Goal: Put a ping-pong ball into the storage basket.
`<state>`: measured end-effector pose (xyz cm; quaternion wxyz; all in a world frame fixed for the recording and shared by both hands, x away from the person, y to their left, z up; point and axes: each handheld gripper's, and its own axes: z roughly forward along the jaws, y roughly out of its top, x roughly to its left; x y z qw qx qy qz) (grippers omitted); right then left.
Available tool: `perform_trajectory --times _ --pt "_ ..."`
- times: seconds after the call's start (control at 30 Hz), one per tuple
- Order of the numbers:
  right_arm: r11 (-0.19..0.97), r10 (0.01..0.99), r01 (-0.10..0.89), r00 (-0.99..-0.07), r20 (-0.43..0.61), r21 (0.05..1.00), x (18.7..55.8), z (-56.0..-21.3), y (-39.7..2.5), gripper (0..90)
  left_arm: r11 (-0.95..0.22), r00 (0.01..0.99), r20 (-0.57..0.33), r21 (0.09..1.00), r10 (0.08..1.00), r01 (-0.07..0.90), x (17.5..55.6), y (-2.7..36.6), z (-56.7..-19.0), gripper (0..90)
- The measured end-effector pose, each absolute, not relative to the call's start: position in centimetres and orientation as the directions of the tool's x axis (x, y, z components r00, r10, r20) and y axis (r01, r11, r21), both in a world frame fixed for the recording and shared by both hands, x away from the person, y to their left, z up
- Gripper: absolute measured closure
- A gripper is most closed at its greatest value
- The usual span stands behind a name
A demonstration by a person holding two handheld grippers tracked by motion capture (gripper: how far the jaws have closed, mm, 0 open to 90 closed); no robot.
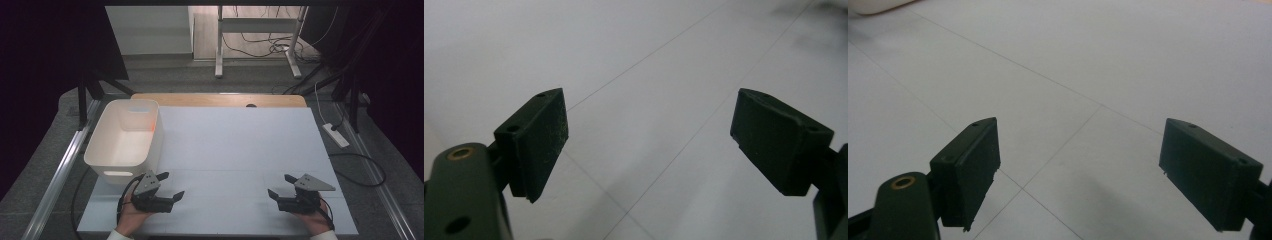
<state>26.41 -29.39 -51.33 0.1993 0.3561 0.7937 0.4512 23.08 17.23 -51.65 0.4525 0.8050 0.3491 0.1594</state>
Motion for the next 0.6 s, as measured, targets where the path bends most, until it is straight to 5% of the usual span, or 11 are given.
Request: perform_trajectory --times 0.6 --pt "0.368 0.703 0.375 -0.712 0.01 0.851 26.13 -51.55 -29.11 16.5 -0.318 0.699 -0.079 0.85 0.711 0.419 22.94 17.36 -51.65 16.1"
